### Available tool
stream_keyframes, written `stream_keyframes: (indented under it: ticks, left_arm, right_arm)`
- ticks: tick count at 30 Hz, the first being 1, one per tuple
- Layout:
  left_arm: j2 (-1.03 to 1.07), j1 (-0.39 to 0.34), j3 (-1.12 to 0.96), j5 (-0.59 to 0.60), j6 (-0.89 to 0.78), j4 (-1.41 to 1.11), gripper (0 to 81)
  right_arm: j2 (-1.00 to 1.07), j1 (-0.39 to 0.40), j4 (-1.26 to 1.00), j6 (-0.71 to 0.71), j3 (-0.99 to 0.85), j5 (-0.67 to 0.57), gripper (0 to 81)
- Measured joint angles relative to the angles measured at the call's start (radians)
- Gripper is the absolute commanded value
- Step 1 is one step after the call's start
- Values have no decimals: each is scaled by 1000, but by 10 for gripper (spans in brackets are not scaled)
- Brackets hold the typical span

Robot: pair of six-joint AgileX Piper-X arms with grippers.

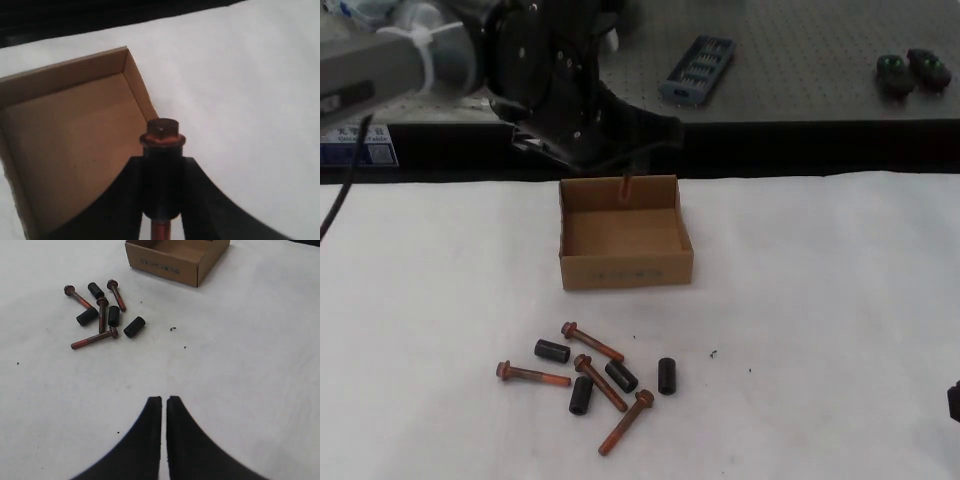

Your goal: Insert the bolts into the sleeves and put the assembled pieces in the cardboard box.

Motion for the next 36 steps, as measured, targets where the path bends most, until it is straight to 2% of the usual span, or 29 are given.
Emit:
stream_keyframes:
  ticks: [11,18,32,34,36]
  left_arm:
    - [218,71,-240,0,-67,63,6]
    - [290,77,-250,-5,-73,91,6]
    - [373,77,-254,-94,-73,91,4]
    - [374,77,-256,-105,-73,91,29]
    - [375,77,-257,-113,-73,91,97]
  right_arm:
    - [0,0,0,-2,0,0,37]
    - [0,0,0,-2,0,0,37]
    - [0,0,0,-2,0,0,37]
    - [0,0,0,-2,0,0,37]
    - [0,0,0,-2,0,0,37]
